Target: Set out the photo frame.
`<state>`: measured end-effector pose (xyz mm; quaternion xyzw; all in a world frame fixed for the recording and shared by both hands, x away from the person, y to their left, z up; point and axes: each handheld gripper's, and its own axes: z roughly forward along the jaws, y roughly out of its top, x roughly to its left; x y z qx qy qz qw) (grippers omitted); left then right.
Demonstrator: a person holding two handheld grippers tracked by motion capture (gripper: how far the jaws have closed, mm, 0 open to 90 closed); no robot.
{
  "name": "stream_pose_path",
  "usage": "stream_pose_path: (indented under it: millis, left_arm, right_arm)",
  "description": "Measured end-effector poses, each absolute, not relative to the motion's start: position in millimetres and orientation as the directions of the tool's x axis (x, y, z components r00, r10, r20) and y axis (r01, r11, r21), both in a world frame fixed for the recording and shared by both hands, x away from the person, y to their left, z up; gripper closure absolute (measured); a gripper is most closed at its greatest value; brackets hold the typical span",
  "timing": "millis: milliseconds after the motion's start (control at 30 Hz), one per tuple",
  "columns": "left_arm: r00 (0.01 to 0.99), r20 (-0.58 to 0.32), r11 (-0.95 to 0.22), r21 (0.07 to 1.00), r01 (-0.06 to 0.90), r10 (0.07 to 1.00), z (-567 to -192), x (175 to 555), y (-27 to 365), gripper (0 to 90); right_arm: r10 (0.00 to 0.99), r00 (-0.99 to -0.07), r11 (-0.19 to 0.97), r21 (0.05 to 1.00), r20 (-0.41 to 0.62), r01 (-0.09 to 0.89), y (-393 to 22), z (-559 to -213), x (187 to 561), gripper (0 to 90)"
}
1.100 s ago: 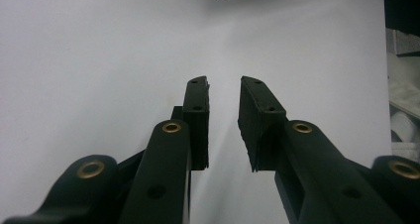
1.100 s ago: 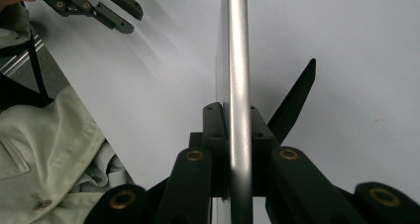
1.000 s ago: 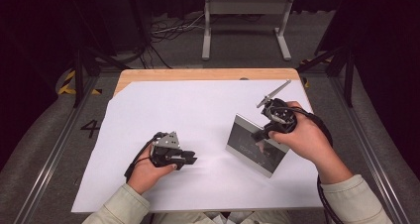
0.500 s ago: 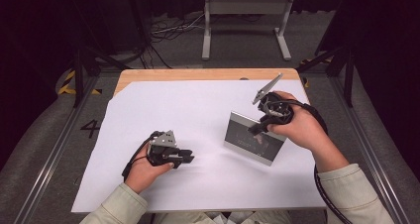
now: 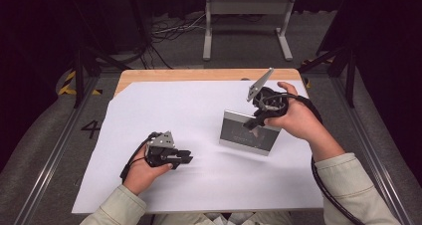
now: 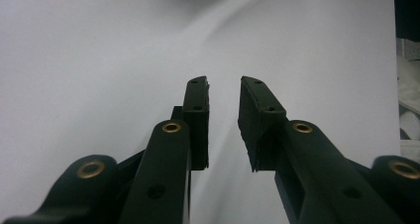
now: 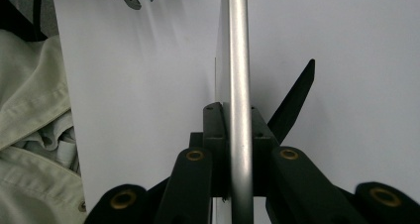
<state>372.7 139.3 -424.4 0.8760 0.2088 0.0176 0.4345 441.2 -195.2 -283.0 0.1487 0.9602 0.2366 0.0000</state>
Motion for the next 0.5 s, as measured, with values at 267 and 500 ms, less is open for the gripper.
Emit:
stream_pose_path:
  millis: [267,500]
  left_arm:
    - [0.903,-0.153,-0.528,0.768,0.364,0.401,-425.6,368.8,147.4,74.4]
    - [0.897,-0.156,-0.521,0.767,0.374,0.413,-426.6,367.5,150.7,74.4]
  right_arm:
    - [0.211,-0.975,0.86,0.46,0.07,0.22,-188.8,-285.0,451.6,83.7]
    - [0.117,-0.99,0.89,0.434,0.081,0.14,-180.4,-287.6,457.5,83.8]
